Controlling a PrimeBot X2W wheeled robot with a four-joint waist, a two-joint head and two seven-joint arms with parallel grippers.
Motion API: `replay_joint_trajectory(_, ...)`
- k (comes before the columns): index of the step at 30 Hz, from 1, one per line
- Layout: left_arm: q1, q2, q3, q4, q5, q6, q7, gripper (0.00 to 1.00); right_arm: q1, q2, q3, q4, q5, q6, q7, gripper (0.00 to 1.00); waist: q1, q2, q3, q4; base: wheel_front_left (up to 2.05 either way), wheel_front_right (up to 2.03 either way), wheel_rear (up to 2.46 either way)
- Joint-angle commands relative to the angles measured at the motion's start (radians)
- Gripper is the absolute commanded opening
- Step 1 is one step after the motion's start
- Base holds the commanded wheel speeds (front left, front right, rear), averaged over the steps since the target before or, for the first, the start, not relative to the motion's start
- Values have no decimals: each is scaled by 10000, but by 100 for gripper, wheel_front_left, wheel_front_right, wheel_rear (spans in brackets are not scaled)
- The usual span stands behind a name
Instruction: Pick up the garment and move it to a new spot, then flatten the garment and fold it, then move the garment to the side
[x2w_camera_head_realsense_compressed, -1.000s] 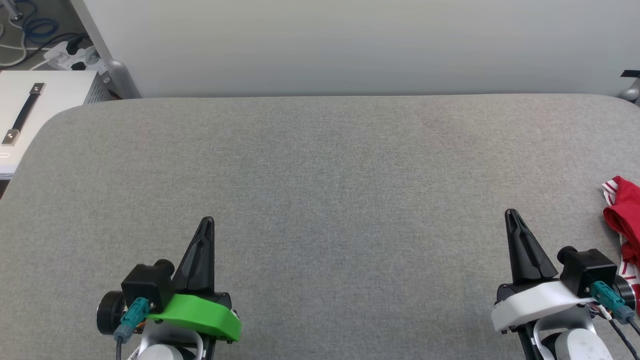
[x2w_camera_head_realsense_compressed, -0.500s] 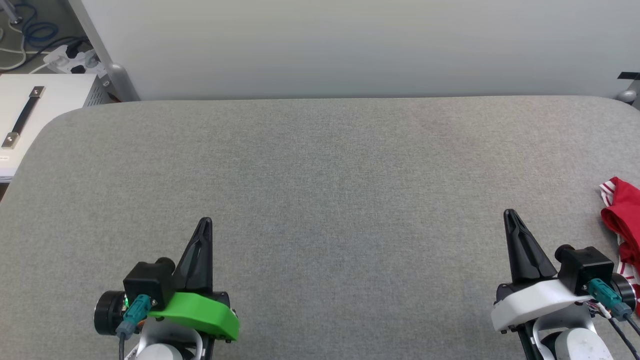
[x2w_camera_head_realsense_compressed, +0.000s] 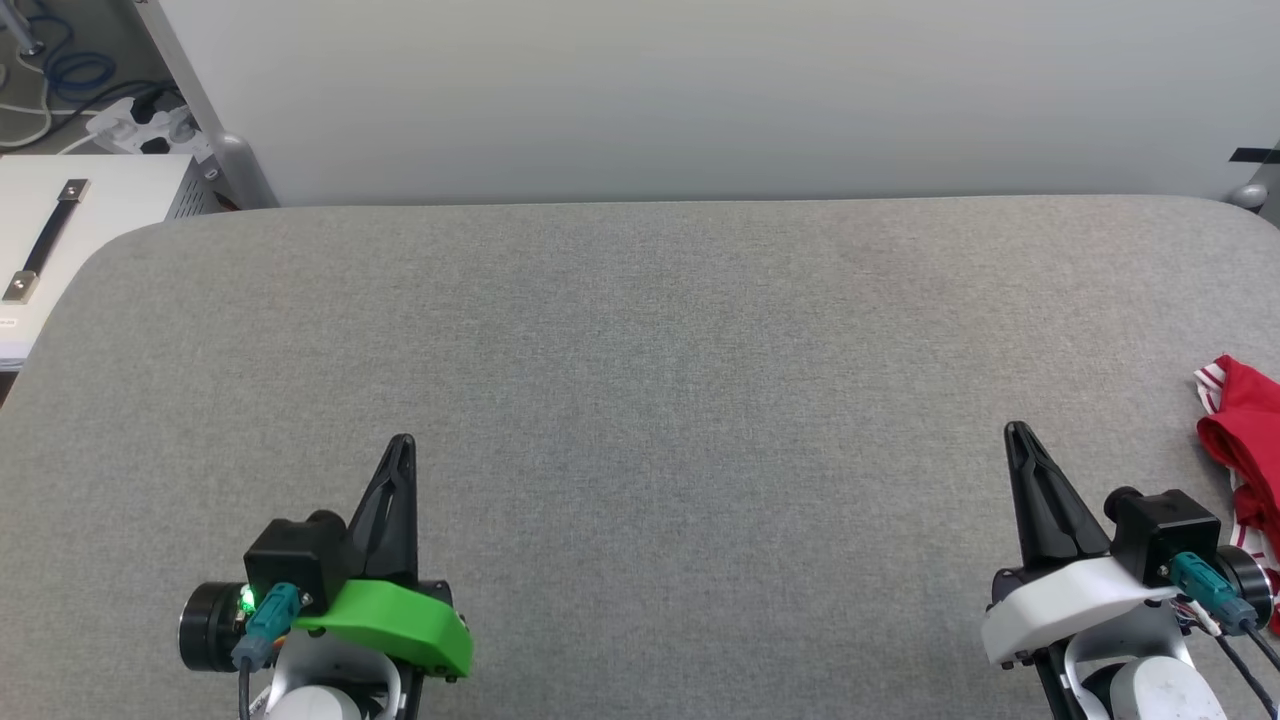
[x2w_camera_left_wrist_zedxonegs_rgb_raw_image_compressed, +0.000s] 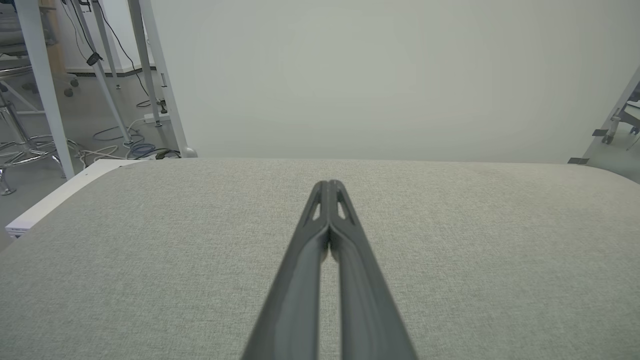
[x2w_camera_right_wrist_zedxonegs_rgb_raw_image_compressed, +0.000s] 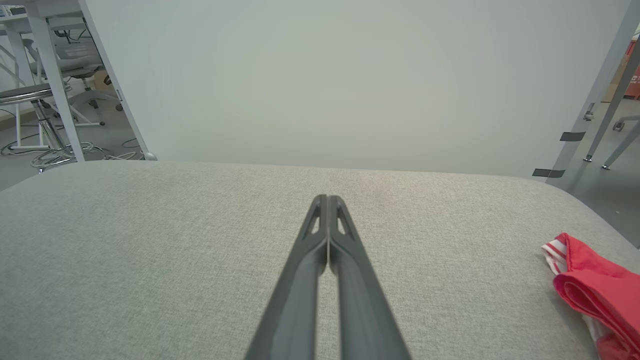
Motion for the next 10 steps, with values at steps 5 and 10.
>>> replay_joint_trajectory(5, 22, -52, 39, -48, 232, 119, 151, 0, 174, 57, -4, -115, -168, -6, 146, 0, 0, 0, -28, -12, 0, 0, 0)
replay_joint_trajectory(10, 24, -59, 63, -68, 321, 168, 249, 0, 190, 68, -10, -152, -226, -6, 244, 0, 0, 0, -53, -23, 0, 0, 0)
